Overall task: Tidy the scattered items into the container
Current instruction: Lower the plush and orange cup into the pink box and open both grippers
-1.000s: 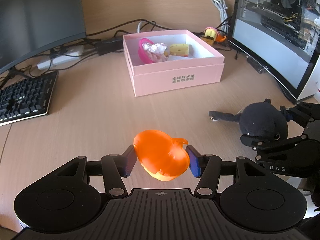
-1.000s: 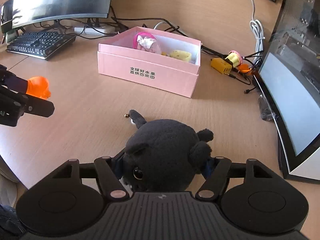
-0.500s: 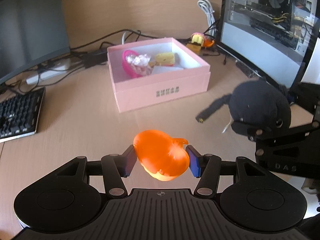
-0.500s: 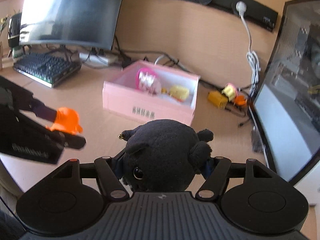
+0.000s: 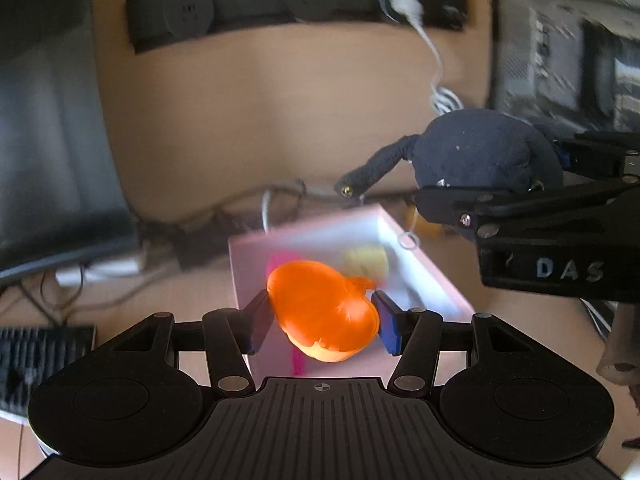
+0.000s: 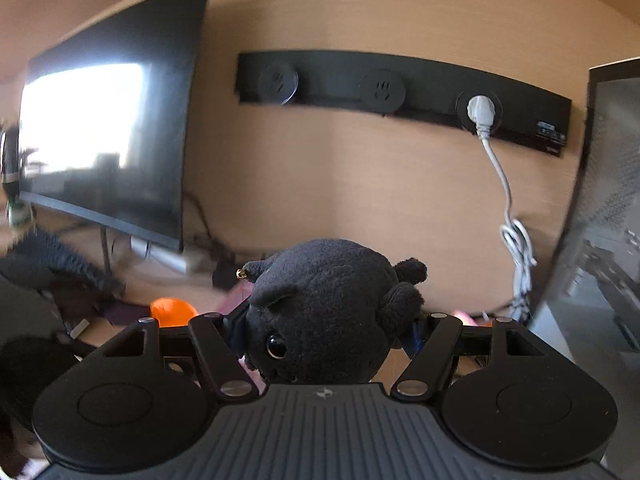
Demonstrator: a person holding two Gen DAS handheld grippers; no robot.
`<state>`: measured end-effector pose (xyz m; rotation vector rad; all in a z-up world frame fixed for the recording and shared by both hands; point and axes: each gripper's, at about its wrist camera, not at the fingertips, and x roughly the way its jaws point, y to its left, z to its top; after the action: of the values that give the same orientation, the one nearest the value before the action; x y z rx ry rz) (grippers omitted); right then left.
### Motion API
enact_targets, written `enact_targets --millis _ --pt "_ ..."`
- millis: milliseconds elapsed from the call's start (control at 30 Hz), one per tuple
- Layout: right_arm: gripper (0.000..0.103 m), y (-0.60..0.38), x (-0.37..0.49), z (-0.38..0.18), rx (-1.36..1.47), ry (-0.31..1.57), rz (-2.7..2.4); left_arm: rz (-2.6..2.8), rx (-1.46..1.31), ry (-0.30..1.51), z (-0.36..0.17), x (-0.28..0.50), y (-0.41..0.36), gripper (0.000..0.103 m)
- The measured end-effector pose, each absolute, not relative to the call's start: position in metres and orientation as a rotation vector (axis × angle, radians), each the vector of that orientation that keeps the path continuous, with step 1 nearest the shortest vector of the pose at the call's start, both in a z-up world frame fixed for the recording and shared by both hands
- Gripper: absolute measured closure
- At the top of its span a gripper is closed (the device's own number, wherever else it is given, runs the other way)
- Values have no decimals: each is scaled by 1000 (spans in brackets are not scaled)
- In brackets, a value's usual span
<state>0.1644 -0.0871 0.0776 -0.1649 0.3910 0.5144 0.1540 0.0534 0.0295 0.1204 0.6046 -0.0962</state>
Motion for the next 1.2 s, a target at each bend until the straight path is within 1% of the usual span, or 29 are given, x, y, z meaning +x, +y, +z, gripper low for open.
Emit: enact_targets --millis 100,167,200,233,267,300,400,567,667,733,867,1000,1200 --pt "34 -87 198 81 -83 406 530 -86 126 595 33 185 57 44" --pt "34 -88 217 77 -26 437 551 -97 121 603 29 203 59 42" --pt "33 -88 227 71 -5 460 560 -106 119 619 23 212 60 33" --pt "30 -87 237 63 14 488 570 -123 114 642 15 220 60 17" --pt "28 -86 247 54 39 533 587 -149 108 676 6 229 61 9" --pt "25 -85 255 44 65 573 601 -166 105 705 -2 235 62 7" --pt "19 -86 267 25 97 606 601 -153 144 790 -17 243 61 6" --pt "11 -98 265 21 103 517 525 -111 90 790 -12 241 68 4" --pt "11 -110 267 18 54 476 438 -64 79 811 -8 241 70 3" --pt "11 -116 278 9 6 488 363 -73 57 817 -6 239 72 3" --pt "12 -125 320 -11 -14 552 233 -121 32 769 2 229 72 2" --pt "17 -131 361 -36 5 643 173 -141 50 710 7 216 67 1" --pt "17 -135 390 -65 69 732 159 -173 20 772 -5 213 66 1"
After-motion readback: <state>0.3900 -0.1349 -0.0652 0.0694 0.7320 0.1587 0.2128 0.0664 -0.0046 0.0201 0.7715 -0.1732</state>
